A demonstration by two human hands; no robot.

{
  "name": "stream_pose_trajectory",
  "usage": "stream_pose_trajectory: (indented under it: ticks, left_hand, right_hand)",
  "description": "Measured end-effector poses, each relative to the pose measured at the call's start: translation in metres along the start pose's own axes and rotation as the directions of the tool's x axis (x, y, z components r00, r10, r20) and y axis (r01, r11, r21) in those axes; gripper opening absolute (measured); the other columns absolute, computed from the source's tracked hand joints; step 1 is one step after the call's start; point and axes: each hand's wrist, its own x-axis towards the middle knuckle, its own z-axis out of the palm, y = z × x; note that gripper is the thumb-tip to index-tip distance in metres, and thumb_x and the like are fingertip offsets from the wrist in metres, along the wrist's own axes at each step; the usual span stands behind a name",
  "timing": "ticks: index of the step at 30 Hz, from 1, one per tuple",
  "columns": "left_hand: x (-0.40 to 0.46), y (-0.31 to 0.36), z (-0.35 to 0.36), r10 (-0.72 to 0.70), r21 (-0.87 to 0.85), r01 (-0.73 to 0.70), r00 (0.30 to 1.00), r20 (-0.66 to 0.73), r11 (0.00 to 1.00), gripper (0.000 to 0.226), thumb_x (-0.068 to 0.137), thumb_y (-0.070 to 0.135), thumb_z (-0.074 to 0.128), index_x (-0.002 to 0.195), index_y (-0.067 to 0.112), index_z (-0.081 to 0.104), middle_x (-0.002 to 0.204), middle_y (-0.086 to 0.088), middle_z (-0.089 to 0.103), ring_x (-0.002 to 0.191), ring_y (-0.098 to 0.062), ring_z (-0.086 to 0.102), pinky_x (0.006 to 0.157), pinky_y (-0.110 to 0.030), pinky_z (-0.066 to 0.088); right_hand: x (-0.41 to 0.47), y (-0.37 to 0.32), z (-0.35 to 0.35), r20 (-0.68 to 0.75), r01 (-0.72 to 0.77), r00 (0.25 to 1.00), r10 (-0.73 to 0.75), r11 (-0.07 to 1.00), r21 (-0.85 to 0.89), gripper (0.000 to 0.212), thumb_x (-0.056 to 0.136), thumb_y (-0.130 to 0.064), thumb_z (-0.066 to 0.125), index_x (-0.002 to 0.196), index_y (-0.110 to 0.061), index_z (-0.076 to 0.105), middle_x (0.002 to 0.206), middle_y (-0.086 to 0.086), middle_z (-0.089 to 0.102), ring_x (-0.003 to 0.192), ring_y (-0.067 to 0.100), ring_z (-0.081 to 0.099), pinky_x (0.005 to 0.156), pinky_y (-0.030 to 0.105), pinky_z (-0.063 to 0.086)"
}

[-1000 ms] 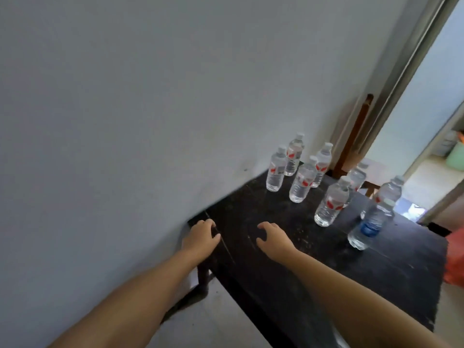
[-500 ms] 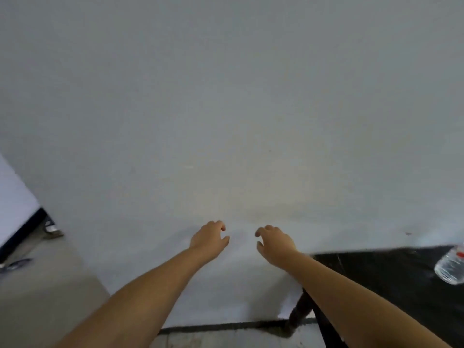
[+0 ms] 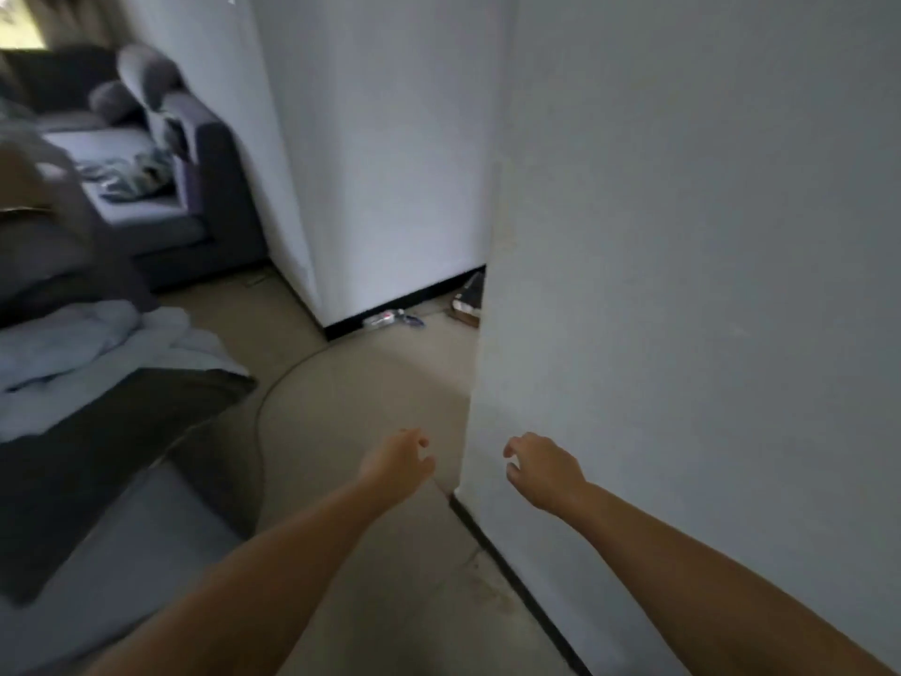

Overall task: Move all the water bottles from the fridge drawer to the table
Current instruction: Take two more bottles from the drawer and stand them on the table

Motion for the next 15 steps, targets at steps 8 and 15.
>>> stream_pose_trajectory:
  ticks: [8, 15]
  left_hand:
    - [-0.163, -0.153, -0.032, -0.507, -0.19, 0.473, 0.828, -0.237, 0.861, 0.024, 0.088, 0.027, 0.054, 0.102, 0.009, 0.062, 0.107, -0.013, 0.063, 0.101, -0.031, 0.06, 0.083, -0.032, 0.047]
    - [-0.283, -0.244, -0.06, -0.715, -0.372, 0.61, 0.614, -0.335, 0.699, 0.038, 0.091, 0.032, 0.053, 0.122, 0.01, 0.058, 0.122, -0.011, 0.062, 0.112, -0.028, 0.057, 0.092, -0.031, 0.044]
  right_hand:
    - [0.0, -0.184, 0.056, 0.2, 0.531, 0.835, -0.513, 0.846, -0.049, 0.035, 0.095, -0.023, 0.045, 0.127, -0.012, 0.054, 0.13, 0.013, 0.055, 0.114, 0.033, 0.055, 0.092, 0.036, 0.047]
    - [-0.05, -0.344, 0.088, 0.248, 0.805, 0.583, -0.773, 0.591, -0.053, 0.029, 0.095, -0.025, 0.046, 0.12, -0.011, 0.055, 0.12, 0.01, 0.053, 0.111, 0.032, 0.054, 0.087, 0.036, 0.048]
